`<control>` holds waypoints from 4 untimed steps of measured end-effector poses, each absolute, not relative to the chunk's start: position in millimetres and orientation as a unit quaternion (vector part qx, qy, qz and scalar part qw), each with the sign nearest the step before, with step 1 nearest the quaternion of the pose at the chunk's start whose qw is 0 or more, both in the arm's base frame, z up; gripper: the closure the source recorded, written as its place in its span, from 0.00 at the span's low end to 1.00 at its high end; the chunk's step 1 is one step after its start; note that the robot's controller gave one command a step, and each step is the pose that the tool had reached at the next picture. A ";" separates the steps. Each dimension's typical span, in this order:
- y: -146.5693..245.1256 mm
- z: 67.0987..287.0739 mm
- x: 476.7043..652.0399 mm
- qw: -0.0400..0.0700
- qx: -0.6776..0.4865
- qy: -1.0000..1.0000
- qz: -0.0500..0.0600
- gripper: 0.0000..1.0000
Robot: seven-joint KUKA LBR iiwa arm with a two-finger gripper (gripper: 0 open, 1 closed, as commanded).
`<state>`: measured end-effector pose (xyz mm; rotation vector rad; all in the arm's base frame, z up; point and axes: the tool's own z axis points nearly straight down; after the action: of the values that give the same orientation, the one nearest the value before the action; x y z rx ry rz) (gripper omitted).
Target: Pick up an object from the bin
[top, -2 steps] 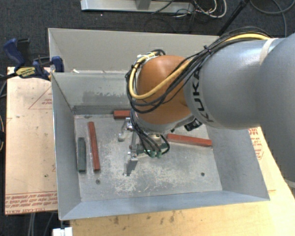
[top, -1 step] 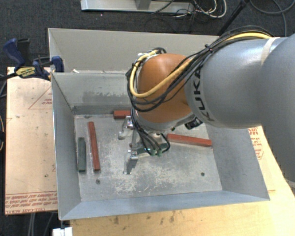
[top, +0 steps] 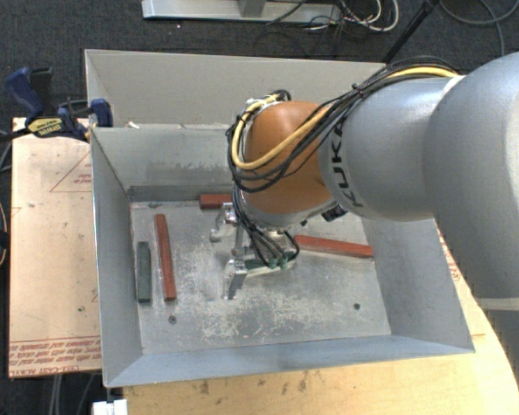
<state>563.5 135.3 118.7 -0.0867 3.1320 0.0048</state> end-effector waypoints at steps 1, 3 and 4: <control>97.6 78.8 561.2 0.010 -0.066 0.998 0.003 1.00; 92.1 95.4 557.0 0.002 -0.089 0.996 0.001 1.00; 86.9 148.5 552.0 -0.002 -0.078 0.997 0.001 1.00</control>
Offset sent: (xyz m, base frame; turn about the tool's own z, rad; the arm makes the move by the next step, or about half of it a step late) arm 0.0000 0.0000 0.0000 0.0000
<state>552.0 86.9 148.5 -0.2467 3.1363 0.0019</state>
